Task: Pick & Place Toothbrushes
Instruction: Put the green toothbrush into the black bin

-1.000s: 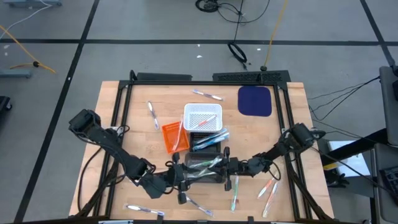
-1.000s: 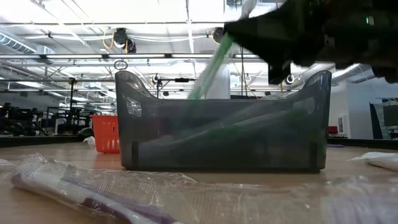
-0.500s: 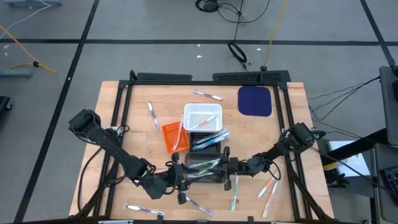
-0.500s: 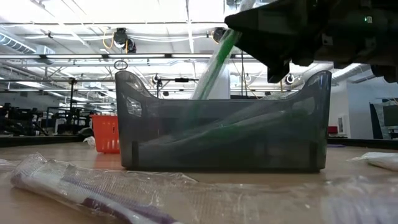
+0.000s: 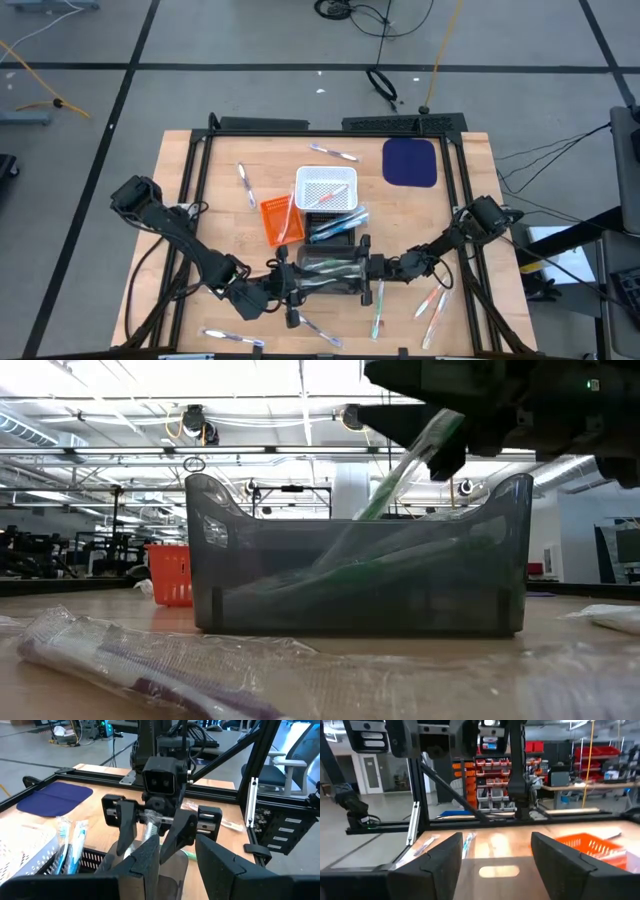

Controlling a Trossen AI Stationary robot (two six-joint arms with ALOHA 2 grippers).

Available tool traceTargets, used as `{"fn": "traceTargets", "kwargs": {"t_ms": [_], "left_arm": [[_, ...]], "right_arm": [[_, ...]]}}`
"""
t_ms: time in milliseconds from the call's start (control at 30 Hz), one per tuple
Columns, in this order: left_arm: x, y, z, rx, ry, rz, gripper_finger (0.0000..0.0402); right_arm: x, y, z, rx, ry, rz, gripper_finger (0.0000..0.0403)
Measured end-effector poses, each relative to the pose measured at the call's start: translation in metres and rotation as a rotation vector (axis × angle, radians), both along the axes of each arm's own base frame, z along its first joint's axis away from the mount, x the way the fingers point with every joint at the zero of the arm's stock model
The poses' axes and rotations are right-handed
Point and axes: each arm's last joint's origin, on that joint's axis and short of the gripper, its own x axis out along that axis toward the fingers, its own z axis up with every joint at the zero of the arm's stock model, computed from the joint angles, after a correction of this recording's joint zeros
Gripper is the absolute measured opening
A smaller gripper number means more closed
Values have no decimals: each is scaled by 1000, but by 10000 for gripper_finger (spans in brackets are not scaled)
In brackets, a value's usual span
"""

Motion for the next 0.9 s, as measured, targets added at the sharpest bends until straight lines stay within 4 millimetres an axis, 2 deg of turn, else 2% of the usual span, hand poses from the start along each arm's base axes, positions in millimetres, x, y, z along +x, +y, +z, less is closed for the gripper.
{"fn": "traceTargets", "kwargs": {"t_ms": [167,500,700,900], "left_arm": [[0,0,-1,4,8,1,129],[0,0,-1,2,10,1,129],[0,0,-1,2,10,2,129],[0,1,-1,2,10,4,129]], "right_arm": [[-3,-3,26,-64,4,-36,228],[-26,-9,69,-148,198,-30,211],[-55,3,75,-208,368,127,210],[-81,23,63,-201,539,328,209]]}}
